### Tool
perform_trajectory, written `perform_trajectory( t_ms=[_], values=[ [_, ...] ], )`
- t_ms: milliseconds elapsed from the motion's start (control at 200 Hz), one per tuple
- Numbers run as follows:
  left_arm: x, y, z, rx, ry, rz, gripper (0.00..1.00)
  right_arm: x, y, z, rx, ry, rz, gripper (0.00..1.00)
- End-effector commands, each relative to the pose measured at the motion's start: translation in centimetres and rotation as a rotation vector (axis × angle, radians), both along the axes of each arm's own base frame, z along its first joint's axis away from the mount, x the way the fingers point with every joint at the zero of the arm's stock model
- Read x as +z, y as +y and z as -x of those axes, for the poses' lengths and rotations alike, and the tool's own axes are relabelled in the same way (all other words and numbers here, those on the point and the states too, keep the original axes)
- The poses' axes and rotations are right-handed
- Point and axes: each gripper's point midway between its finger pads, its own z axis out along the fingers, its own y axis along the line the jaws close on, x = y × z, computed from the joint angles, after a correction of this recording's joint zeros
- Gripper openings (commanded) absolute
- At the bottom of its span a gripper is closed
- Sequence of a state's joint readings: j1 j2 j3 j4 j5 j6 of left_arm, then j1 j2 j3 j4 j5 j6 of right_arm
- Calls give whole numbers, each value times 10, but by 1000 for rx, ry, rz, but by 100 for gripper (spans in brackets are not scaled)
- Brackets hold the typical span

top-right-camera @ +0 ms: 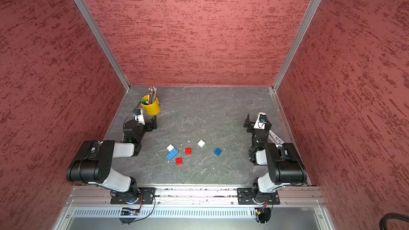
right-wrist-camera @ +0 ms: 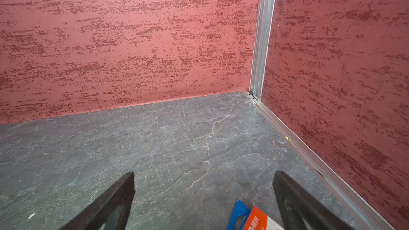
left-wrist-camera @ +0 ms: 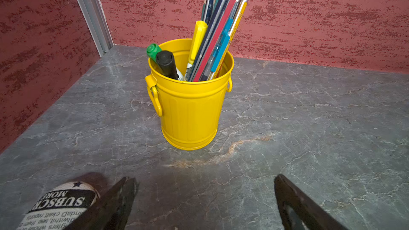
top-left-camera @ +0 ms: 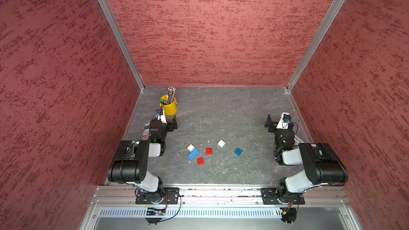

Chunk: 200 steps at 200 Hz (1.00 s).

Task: Assemble the letter y with lego
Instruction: Move the lego brick at the center of the board.

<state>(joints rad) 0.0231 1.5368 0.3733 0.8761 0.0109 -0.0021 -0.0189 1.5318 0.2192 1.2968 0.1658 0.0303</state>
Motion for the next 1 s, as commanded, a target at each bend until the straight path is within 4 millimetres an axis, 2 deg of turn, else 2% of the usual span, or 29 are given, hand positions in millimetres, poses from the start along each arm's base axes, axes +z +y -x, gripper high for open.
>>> perform_trajectory(
  t_ms=[0, 686, 761, 782, 812, 932, 997],
  values=[
    [7, 0, -3, -8, -24, -5, 100, 3, 1, 1, 14, -19, -10, 100],
    [9, 2, -3, 0, -28, -4, 100, 5, 1, 3, 10, -27, -12, 100],
    [18, 4, -2, 17, -24, -5, 100, 15, 1, 6, 11, -45, -10, 100],
    [22, 5, -2, 24, -22, -4, 100, 12, 1, 6, 10, -27, -10, 100],
    [26, 6, -1, 31, -16, -5, 100, 25, 2, 7, 14, -52, -6, 100],
    [45, 11, 3, 83, 28, 6, 100, 47, 2, 10, 16, -59, -25, 100],
    [55, 7, 7, 76, 42, 43, 100, 63, 2, 10, 17, -60, -69, 100]
  ],
)
